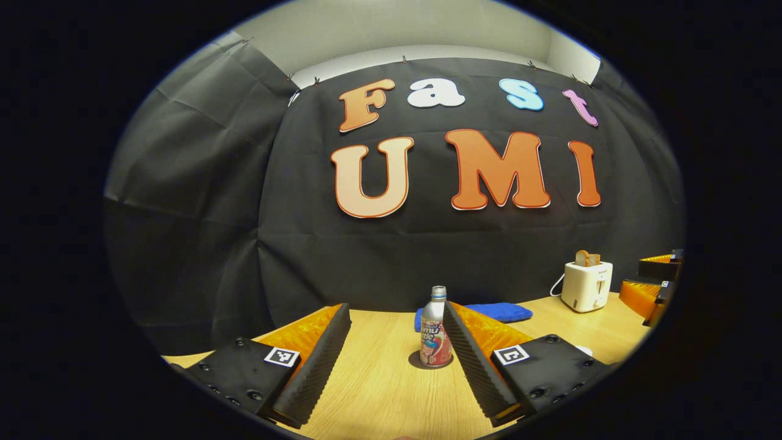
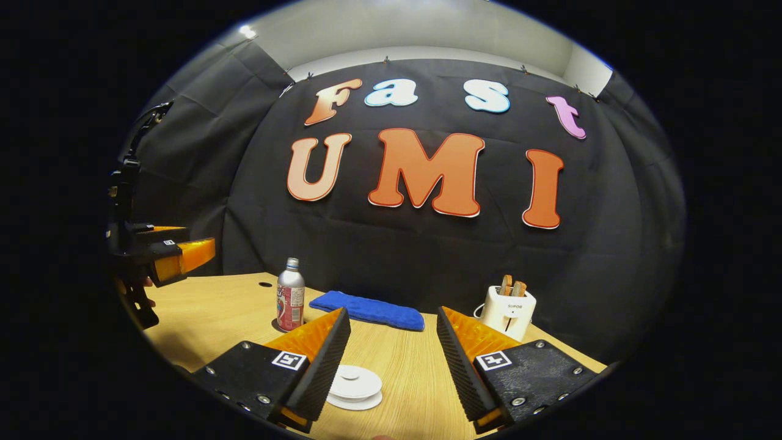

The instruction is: Open the teacup lid with one hand, grasp the water bottle and pour water into the teacup with the other hand; after pouring, place the water bottle on the coaster and then close the teacup lid.

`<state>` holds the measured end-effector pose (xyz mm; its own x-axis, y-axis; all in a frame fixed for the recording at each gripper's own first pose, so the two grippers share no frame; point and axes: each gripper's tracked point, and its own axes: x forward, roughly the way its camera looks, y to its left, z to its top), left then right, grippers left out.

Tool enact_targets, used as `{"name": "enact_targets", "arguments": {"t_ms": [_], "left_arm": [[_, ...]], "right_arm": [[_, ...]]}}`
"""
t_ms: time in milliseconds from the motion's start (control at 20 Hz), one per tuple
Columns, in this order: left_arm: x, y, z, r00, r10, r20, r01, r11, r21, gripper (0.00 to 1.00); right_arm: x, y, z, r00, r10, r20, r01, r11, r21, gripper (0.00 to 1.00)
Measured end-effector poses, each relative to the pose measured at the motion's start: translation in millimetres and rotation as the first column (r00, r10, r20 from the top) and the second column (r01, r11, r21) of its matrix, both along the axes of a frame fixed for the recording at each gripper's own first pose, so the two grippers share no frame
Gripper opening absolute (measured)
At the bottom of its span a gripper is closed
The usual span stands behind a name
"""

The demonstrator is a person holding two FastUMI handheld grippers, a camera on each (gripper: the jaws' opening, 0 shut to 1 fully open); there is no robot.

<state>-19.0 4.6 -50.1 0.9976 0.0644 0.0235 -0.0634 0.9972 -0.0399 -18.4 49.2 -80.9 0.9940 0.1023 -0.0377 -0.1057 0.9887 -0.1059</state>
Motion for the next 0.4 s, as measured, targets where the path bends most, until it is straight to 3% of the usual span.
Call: {"name": "enact_targets", "arguments": {"t_ms": [400], "left_arm": [[-4, -8, 6, 0.999, -0.045, -0.027, 0.044, 0.999, -0.011, 1.0]], "right_arm": [[-4, 15, 17, 1.0, -0.012, 0.007, 0.012, 1.0, -0.007, 0.86]]}}
